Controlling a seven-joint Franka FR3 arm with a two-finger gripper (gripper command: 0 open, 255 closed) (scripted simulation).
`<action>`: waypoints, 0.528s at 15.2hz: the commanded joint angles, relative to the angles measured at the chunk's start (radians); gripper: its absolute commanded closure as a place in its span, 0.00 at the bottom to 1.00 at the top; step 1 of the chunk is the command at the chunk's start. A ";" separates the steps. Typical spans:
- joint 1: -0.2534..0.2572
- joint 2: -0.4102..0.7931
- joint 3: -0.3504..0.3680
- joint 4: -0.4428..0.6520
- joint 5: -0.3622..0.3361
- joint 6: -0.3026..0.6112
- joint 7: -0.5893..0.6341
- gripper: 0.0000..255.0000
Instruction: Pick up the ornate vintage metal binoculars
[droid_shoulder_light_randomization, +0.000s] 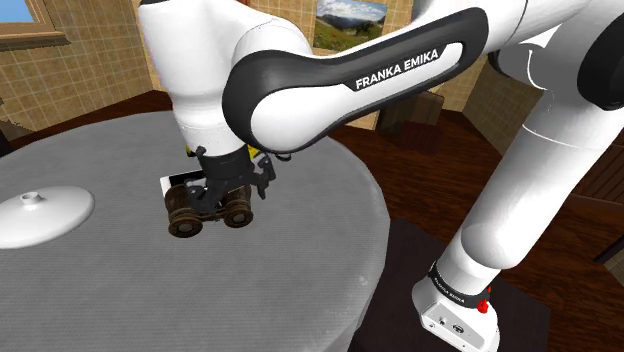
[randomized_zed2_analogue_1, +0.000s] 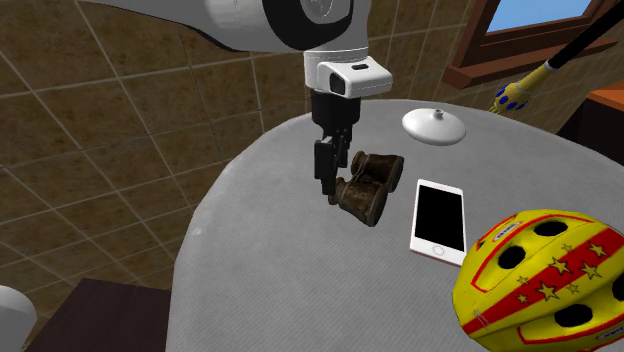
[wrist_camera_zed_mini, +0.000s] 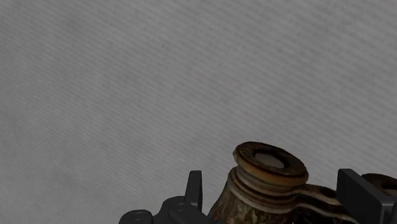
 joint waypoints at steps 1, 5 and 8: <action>0.003 0.018 0.002 -0.006 -0.019 0.016 0.017 0.00; 0.006 0.038 0.001 -0.044 -0.039 0.063 0.038 0.00; 0.008 0.047 0.001 -0.058 -0.048 0.081 0.047 0.00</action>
